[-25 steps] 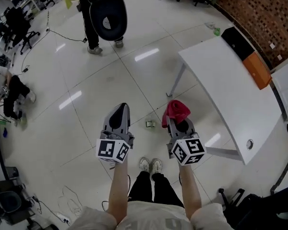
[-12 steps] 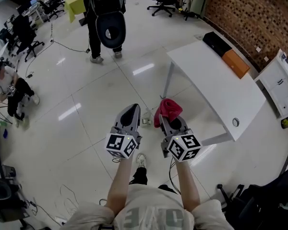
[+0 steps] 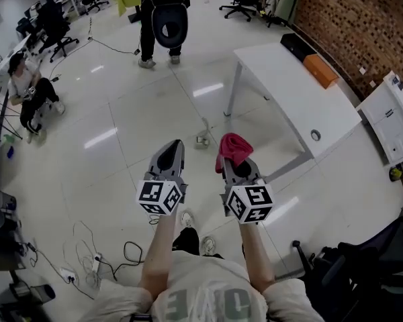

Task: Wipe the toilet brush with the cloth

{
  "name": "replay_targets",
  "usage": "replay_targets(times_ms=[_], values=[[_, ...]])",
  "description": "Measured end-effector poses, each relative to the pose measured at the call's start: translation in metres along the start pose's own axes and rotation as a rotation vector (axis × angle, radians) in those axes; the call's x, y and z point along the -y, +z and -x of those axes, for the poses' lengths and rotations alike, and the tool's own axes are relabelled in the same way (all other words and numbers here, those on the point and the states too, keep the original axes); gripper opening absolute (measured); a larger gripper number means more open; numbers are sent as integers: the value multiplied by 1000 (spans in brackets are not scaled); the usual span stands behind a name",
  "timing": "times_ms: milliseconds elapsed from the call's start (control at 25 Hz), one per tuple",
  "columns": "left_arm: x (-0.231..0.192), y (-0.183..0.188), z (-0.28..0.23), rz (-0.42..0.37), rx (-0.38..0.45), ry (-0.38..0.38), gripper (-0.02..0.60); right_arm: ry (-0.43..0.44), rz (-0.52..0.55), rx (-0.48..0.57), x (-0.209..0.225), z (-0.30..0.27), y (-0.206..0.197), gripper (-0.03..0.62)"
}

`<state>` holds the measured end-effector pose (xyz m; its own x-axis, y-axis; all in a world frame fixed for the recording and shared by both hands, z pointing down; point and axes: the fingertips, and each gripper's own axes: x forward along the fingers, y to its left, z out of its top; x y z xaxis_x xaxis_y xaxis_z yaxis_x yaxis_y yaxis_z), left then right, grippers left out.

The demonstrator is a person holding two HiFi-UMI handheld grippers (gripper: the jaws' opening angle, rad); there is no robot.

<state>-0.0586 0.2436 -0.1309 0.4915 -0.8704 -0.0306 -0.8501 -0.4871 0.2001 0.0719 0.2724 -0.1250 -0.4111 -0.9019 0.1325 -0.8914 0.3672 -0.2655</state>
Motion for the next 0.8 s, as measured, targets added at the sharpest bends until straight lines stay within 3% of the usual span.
replay_targets(times_ms=[480,800], values=[[23,32,68,-78,43,-48,5,-12,46,8,-61,52,-17,32],[17,43,82,-61,75,-43,5,-27,61,36,-70,63,-13,31]])
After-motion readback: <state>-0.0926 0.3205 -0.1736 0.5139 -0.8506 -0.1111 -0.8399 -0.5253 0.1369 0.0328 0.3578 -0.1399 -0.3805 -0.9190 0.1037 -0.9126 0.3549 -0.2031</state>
